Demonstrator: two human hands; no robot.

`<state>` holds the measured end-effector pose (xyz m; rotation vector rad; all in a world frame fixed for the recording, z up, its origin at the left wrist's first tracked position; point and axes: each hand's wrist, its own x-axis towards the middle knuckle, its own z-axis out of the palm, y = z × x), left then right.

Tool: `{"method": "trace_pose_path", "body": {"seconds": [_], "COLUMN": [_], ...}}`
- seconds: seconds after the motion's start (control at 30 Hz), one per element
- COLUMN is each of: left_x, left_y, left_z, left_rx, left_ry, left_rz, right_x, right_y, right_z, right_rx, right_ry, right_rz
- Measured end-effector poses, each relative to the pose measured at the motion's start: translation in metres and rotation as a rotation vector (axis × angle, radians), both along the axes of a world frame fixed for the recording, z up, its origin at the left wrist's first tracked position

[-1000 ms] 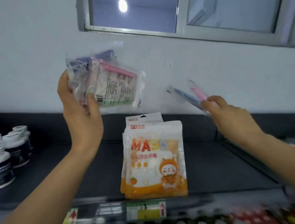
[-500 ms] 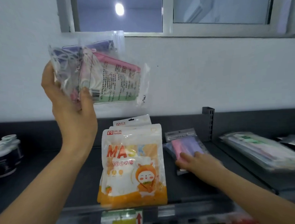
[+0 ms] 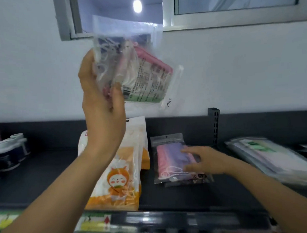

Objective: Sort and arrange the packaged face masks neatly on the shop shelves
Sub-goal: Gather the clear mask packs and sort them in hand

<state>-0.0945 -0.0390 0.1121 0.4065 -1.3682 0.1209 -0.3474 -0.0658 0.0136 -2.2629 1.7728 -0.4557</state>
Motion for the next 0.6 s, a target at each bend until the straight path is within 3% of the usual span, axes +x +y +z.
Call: {"method": "trace_pose_path", "body": {"seconds": [0.1, 0.2, 0.27, 0.43, 0.6], "left_x": [-0.032, -0.061, -0.073, -0.077, -0.08], "left_y": [0.004, -0.007, -0.019, -0.053, -0.061], "left_z": [-0.012, -0.038, -0.068, -0.143, -0.142], "left_rx": [-0.049, -0.032, 0.006, 0.22, 0.366], "left_ry": [-0.15, -0.395, -0.619, -1.26, -1.236], "left_rz": [0.063, 0.088, 0.127, 0.191, 0.132], "right_x": [-0.031, -0.051, -0.058, -0.058, -0.045], "right_y": [0.002, 0.007, 0.011, 0.027, 0.018], "right_z": [-0.003, -0.01, -0.016, -0.026, -0.027], "right_rx": [-0.127, -0.1, -0.074, 0.079, 0.193], "right_ry": [-0.327, -0.766, -0.947, -1.101, -1.146], "right_rz": [-0.203, -0.334, -0.376, -0.418, -0.402]}}
